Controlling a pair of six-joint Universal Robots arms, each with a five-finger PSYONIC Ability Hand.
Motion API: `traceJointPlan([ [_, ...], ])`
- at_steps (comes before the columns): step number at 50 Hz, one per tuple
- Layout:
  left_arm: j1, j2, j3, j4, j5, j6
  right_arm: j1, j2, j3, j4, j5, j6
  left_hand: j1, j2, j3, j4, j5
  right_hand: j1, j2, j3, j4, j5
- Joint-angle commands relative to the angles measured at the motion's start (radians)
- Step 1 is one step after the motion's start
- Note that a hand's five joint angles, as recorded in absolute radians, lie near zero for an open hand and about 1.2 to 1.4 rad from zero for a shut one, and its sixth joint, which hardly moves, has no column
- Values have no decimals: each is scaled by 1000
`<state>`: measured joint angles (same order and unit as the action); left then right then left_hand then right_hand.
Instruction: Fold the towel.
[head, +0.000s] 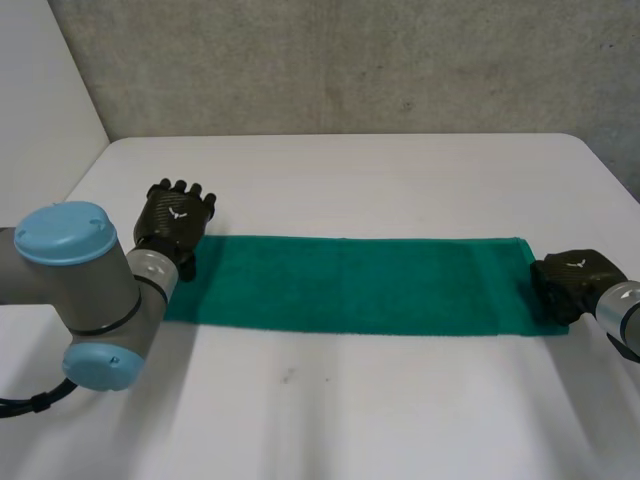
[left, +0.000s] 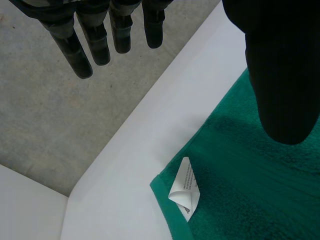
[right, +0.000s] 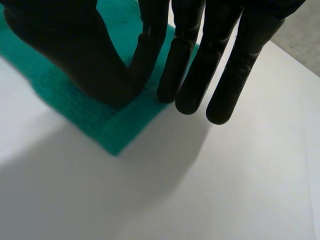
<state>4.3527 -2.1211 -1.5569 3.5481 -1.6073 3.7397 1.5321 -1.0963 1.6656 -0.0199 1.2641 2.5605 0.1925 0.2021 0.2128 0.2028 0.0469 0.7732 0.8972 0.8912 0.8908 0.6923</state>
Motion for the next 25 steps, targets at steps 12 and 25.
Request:
traceJointPlan([
  [12, -5, 55, -32, -2, 0, 0, -171, 33, -15, -25, -34, -11, -18, -28, -38, -28, -47, 623, 499, 505, 505, 529],
  [25, -15, 63, -78, 2, 0, -4, -191, -66, 89, -52, -324, 58, -18, -28, -38, -28, -47, -31, -155, -149, -148, -124],
])
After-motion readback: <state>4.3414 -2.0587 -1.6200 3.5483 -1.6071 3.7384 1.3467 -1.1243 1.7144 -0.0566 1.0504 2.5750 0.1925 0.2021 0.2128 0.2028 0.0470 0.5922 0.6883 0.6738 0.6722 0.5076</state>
